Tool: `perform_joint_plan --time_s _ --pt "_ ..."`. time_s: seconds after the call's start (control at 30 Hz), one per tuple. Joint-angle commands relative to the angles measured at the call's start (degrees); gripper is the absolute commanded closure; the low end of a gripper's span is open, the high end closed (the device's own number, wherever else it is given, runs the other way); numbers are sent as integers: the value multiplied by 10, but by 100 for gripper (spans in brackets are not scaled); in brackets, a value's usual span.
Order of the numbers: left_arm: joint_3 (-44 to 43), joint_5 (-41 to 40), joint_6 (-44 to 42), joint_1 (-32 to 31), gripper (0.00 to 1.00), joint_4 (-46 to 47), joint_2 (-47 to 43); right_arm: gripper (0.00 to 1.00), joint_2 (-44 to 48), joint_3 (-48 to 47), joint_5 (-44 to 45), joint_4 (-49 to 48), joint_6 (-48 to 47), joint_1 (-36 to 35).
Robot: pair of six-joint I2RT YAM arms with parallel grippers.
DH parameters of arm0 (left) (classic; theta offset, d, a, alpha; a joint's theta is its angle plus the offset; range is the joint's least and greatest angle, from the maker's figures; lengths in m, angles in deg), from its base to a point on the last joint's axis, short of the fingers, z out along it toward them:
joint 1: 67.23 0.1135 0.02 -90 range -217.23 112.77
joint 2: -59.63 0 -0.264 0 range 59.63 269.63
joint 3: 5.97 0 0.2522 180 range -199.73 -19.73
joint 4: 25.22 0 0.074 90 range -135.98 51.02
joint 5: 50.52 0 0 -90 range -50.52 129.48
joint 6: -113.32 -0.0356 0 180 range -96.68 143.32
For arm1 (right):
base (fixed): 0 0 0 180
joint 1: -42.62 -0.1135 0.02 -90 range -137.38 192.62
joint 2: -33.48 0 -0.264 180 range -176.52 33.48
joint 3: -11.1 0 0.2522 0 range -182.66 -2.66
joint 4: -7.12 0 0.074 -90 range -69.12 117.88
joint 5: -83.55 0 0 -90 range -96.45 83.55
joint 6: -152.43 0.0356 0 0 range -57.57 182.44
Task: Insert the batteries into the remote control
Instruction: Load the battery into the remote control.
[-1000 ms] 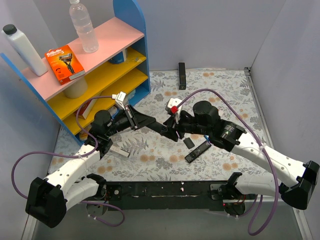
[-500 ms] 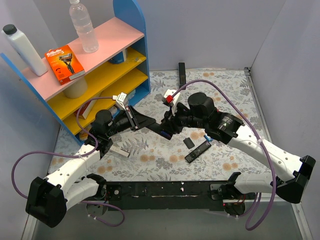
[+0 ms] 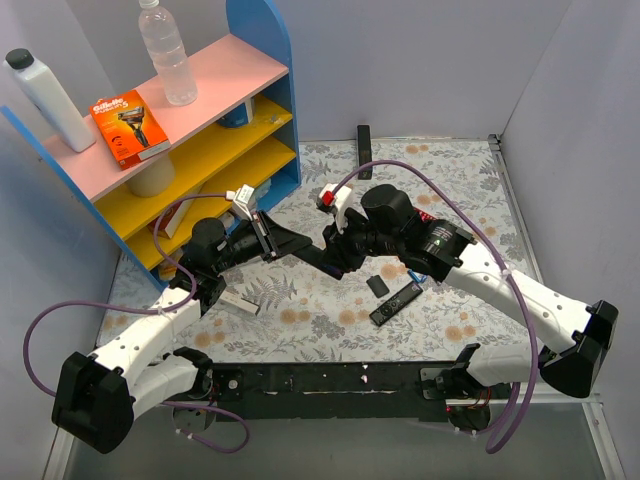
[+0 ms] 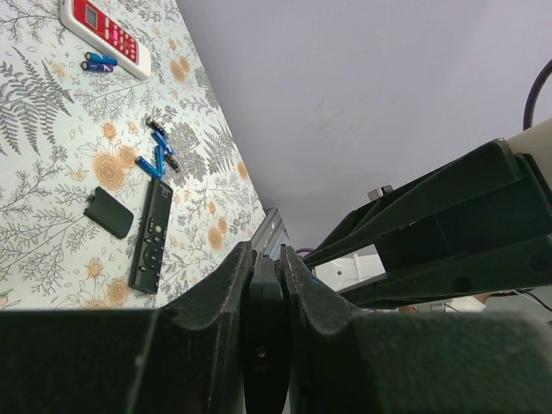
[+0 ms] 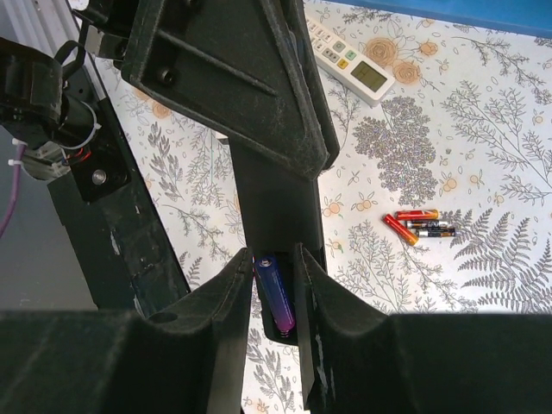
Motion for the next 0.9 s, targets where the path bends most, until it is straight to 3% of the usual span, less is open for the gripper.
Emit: perform_joint_plan --time_s 0.0,0.87 --pt "-23 -4 0 -2 100 0 -7 68 -3 -24 -4 -4 4 -1" --pt "-22 -12 51 -2 100 44 -10 84 4 37 -10 -23 -11 0"
